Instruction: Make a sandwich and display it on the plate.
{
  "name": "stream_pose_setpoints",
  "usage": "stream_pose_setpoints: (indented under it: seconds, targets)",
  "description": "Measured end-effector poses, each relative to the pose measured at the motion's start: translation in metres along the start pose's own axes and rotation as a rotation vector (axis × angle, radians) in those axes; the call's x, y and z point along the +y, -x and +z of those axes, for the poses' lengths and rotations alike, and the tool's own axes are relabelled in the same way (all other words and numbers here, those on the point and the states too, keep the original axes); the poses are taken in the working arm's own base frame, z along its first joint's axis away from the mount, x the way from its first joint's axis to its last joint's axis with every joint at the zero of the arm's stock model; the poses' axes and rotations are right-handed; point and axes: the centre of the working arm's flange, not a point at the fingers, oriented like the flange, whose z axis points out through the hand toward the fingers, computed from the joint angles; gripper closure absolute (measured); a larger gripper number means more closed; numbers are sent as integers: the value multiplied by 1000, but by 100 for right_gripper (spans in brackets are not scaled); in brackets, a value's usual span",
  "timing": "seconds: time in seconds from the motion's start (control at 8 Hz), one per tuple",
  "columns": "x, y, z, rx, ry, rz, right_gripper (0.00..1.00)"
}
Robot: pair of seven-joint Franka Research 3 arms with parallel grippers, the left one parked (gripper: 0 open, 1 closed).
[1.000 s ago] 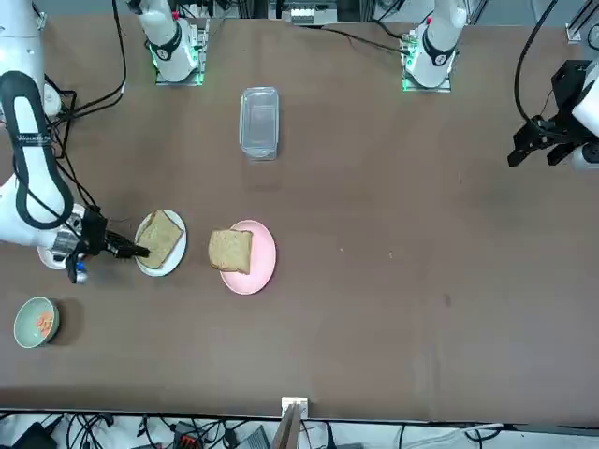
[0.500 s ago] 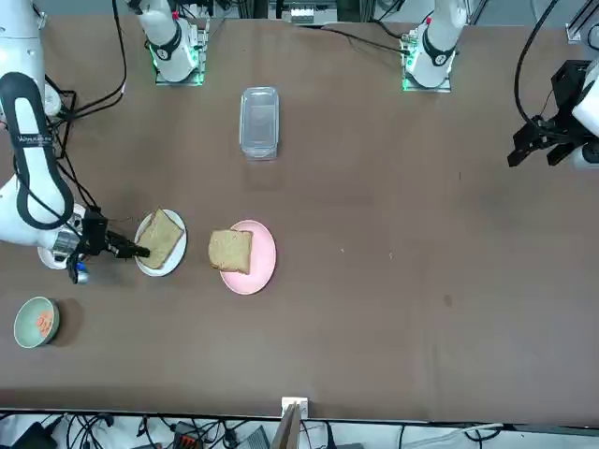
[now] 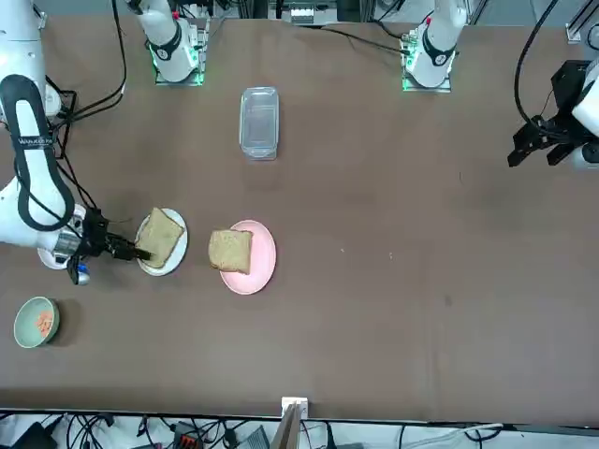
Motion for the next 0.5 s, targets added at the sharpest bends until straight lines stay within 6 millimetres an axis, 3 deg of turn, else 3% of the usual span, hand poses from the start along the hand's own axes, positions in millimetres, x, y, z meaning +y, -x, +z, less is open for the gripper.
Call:
stream_pose_setpoints:
  seconds: [0.12,0.5]
  targets:
    - [-4,-3,-8,15,1,-13,0]
    - [-17,-8,-47,72,55,-76,0]
